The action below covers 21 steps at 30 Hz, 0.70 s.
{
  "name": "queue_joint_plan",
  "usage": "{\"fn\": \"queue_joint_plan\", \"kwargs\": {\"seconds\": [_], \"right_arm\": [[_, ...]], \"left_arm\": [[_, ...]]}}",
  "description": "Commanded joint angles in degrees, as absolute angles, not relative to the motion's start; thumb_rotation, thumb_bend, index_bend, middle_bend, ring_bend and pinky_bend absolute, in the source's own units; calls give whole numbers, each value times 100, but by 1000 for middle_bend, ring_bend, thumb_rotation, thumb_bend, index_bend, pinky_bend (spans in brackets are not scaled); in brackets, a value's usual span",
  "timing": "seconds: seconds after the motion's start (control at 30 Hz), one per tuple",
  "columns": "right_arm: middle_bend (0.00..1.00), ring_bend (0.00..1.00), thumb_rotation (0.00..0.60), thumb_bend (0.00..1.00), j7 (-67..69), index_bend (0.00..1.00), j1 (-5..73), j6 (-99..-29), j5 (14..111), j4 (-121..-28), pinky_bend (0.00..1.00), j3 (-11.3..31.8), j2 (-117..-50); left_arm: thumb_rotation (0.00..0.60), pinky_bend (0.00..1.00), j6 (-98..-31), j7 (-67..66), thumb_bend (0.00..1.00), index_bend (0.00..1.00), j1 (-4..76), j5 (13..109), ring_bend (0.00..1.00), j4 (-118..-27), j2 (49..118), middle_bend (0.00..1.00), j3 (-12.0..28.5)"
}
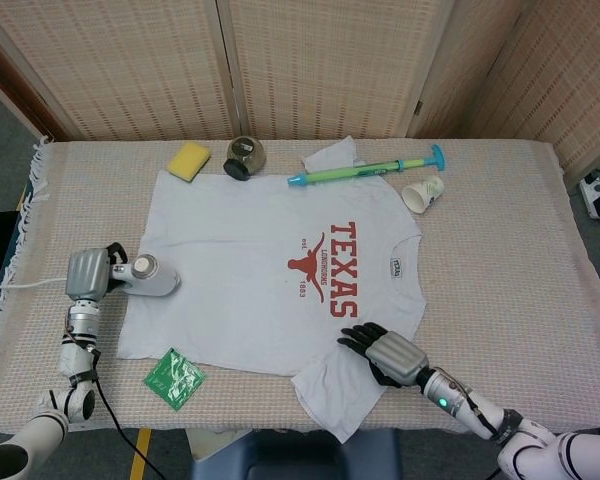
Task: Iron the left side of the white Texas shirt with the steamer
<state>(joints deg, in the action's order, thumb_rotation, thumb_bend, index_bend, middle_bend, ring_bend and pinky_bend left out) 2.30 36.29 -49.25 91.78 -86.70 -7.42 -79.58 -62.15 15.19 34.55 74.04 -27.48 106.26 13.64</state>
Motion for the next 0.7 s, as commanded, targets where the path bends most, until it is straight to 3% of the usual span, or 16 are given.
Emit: {"fn": "queue_joint_plan", "kwargs": {"seconds": [0.03, 0.37, 0.7], "right_arm": [[5, 0, 549, 1000, 257, 0, 3608, -4967, 9192, -8673, 57, -749, -7928], [4, 0, 552, 1000, 330, 0, 3563, -5026, 9209, -8631, 57, -766, -7896], [4, 0, 549, 1000, 332, 0, 3527, -5071, 9212, -8649, 56, -766, -7862]], "left_arm": [[600, 797, -6541, 1235, 951, 805, 3589, 7589, 924, -3429, 10596, 953, 1326], [600, 797, -6533, 282, 950, 805, 3965, 7600, 924, -4367, 11026, 953, 1386], [600, 798, -6288, -297, 951, 804, 4220, 7539, 923, -3429, 11466, 952, 1385]]}}
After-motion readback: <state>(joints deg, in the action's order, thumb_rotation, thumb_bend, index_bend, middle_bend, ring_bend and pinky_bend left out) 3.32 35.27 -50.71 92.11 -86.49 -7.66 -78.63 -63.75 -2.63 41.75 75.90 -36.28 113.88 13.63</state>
